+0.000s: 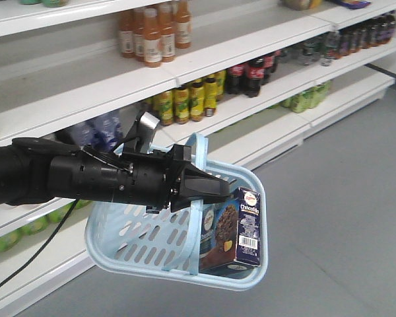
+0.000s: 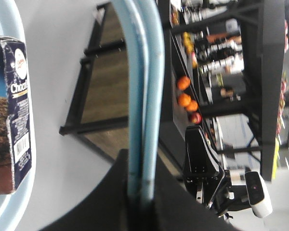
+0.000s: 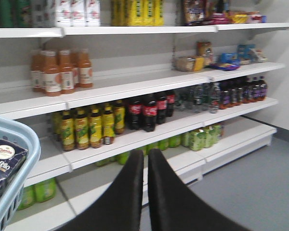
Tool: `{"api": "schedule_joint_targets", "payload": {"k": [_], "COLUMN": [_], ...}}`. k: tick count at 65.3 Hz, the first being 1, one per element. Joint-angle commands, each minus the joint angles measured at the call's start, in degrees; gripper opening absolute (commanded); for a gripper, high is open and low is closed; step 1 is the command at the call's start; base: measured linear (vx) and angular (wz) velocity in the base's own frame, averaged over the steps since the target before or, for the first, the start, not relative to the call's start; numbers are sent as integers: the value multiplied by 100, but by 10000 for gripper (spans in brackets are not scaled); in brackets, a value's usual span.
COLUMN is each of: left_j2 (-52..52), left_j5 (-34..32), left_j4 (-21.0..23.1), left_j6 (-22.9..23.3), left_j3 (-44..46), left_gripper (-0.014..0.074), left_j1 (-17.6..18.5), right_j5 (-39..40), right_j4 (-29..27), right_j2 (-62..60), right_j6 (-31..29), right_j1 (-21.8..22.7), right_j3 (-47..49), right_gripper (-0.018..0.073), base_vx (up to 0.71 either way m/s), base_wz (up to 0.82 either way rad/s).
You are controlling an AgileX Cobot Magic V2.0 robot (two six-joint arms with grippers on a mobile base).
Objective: Left arm holds basket, right arm returns cookies
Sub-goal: 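Hold the basket with the left gripper while turning past the desks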
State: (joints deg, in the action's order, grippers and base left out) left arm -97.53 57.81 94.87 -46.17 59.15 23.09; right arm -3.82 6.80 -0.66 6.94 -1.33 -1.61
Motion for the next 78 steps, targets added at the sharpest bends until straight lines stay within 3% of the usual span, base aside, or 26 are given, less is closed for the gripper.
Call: {"api": "schedule_joint_targets", "payload": {"k": [1, 78], "left_j2": [309, 309], "left_j5": [419, 419], "left_j4": [711, 711], "left_j6": [-90, -90], "left_j3": [167, 167], "left_gripper": [-6, -6], "left_j1": [26, 26], "right_j5": [432, 432], "right_j4": [36, 36], "right_j2": [-70, -70], "right_j6": [-51, -51], "right_j1": [3, 3], "right_j3": [-102, -102], "right_gripper": [-6, -6], "base_vx": [22, 16], "base_wz": [-85, -70]}}
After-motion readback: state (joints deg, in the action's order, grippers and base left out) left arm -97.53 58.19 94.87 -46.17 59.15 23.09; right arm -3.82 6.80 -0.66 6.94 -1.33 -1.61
